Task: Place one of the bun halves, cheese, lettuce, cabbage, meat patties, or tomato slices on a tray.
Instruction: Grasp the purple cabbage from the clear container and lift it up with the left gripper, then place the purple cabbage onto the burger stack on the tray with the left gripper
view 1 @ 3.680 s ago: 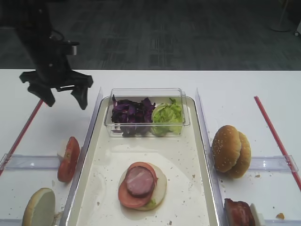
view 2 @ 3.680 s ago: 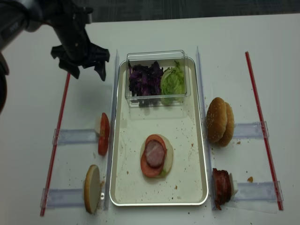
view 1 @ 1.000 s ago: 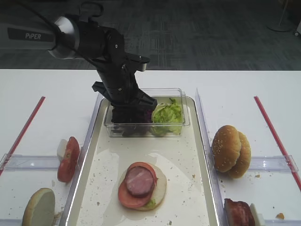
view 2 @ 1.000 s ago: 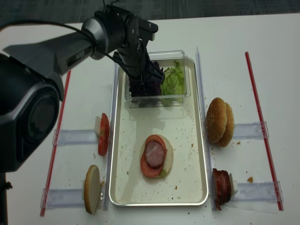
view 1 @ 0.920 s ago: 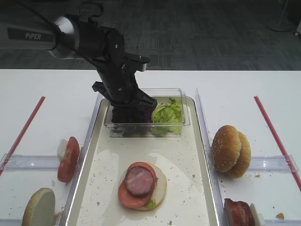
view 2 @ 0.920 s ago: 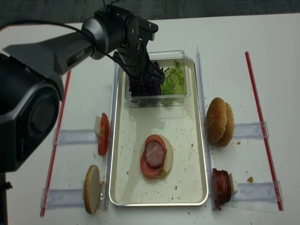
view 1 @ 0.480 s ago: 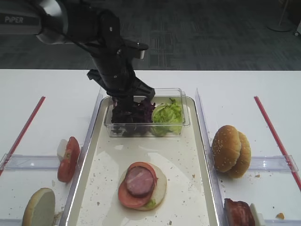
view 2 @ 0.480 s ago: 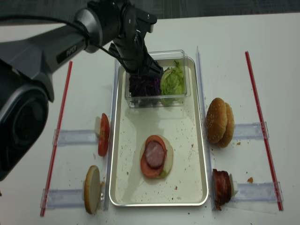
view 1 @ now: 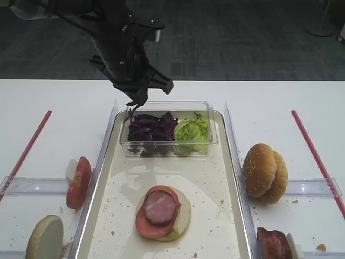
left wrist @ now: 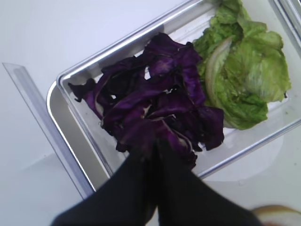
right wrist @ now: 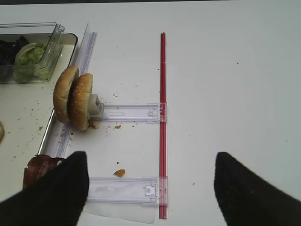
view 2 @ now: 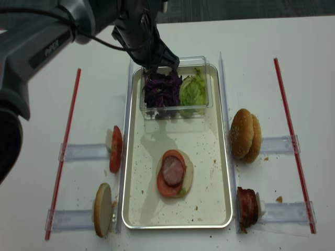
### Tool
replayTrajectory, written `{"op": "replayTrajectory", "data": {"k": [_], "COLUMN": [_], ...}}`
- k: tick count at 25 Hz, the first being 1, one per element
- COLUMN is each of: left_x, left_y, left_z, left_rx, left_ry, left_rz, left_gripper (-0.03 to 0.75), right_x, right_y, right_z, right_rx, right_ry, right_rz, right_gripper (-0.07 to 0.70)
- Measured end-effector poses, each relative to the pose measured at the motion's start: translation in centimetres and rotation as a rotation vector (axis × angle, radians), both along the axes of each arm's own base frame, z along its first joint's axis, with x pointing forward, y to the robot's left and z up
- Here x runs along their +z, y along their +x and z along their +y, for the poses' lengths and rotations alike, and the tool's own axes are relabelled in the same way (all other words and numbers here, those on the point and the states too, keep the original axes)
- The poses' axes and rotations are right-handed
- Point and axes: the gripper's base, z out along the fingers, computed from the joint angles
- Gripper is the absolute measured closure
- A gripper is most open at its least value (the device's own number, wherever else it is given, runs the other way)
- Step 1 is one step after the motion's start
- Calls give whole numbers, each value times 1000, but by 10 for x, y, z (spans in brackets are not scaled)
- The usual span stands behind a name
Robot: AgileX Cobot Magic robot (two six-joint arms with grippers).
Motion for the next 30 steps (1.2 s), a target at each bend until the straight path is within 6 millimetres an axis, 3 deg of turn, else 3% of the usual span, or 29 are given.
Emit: {"op": "replayTrajectory", "data": {"k": [11,18,23,30], "left_x": [-3,-5,-12,-15], "left_y": [-14,-58,-95,-110], "left_z": [7,23,23,7], "left_rx": [-7,-35,-85,-149], "left_ry": [52,37,33,30], "left_rz": [98,118,128,114], "left_gripper": [723,723,723,723], "right_x": [0,0,0,0], "right_y": [0,0,0,0], "right_z": [0,0,0,0], "right_rx": [-1,-2,-2,-2], "right_ry": [2,3,3,3], "right_rz": [0,0,0,0], "right_gripper": [61,61,61,61]}}
